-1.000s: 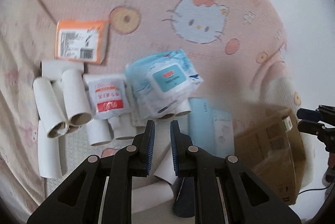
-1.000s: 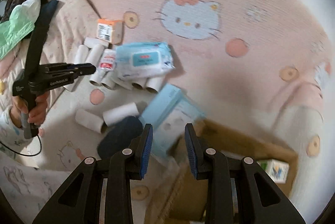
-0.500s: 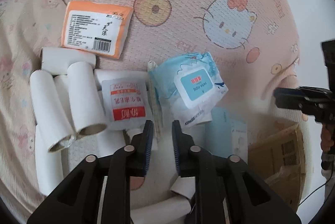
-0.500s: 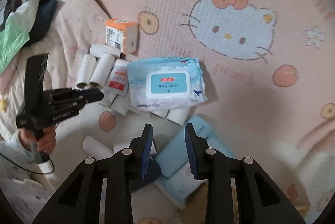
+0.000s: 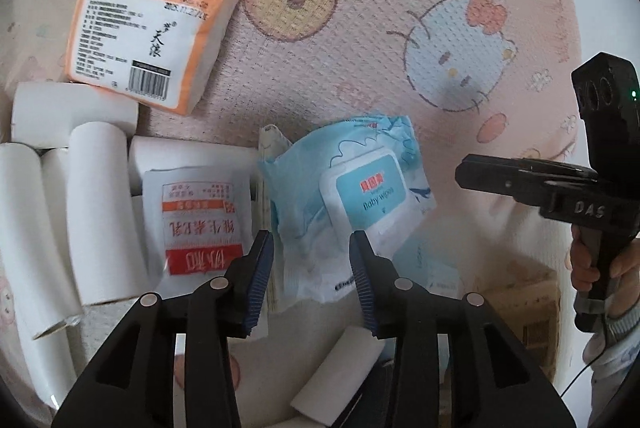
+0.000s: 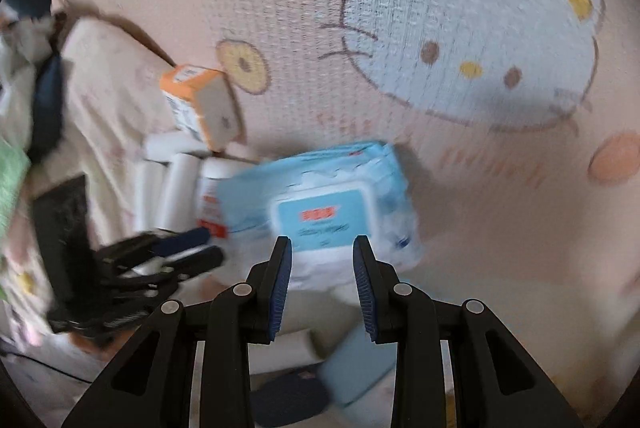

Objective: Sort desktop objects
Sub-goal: 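Close both grippers on the blue baby wipes pack from either side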

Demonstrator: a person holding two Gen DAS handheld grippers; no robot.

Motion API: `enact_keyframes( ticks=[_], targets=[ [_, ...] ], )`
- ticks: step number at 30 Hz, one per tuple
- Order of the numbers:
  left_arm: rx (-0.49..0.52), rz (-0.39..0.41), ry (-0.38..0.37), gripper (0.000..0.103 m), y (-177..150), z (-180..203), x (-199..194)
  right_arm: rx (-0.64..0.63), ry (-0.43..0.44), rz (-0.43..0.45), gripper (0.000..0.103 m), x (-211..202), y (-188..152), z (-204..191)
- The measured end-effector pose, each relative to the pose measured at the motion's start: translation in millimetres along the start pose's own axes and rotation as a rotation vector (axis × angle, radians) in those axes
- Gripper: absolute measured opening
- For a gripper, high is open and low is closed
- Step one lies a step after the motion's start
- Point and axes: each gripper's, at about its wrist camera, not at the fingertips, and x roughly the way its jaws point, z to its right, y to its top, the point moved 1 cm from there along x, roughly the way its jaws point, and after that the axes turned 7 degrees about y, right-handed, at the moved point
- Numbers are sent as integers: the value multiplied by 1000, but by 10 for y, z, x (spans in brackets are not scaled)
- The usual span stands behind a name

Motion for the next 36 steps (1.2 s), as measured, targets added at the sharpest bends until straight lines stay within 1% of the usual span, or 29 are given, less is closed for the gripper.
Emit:
enact_keyframes(
  ticks=[3, 5, 8, 10, 13, 16, 18, 21, 22, 24, 28, 29, 31, 34, 35, 36],
  targets=[
    [-24, -10, 9, 43, 57, -13, 105, -83, -69, -21, 28, 110, 102, 29],
    [-39, -8, 13, 43, 83, -28, 153, -85, -82, -38, 28, 187, 164, 114],
    [-63, -13, 37, 43, 124, -54, 223, -17, -57, -65, 28, 316, 238, 327],
    [-85, -24, 29, 42, 139, -79, 262, 40, -38, -82, 28, 400, 246, 464],
    [-127, -35, 4, 42, 145, -116, 300, 92, -16, -100, 28, 491, 241, 590],
    [-125, -27, 2, 41, 150, -101, 295, 97, -16, -115, 28, 555, 225, 624],
    [-125, -33, -11, 38, 150, -81, 297, 88, -9, -141, 28, 614, 205, 615],
    [-121, -32, -7, 33, 150, -49, 284, 74, -31, -152, 28, 675, 205, 599],
    [-115, -30, -7, 31, 152, -37, 274, 79, -22, -147, 28, 682, 208, 604],
    [-107, -25, -7, 30, 151, -15, 242, 110, -1, -148, 29, 701, 211, 644],
    [-84, 5, 20, 30, 144, 23, 109, 224, 90, -134, 37, 698, 196, 767],
    [-72, 18, 30, 30, 142, 33, 57, 242, 108, -131, 37, 699, 183, 780],
    [-46, 36, 44, 30, 145, 46, -59, 253, 134, -123, 37, 691, 156, 760],
    [-23, 47, 50, 30, 174, 7, -213, 254, 159, -142, 37, 699, 110, 662],
    [-21, 51, 52, 30, 189, -9, -251, 286, 150, -135, 37, 727, 148, 614],
    [-23, 55, 53, 30, 176, -50, -306, 288, 156, -131, 37, 732, 140, 555]
  ],
)
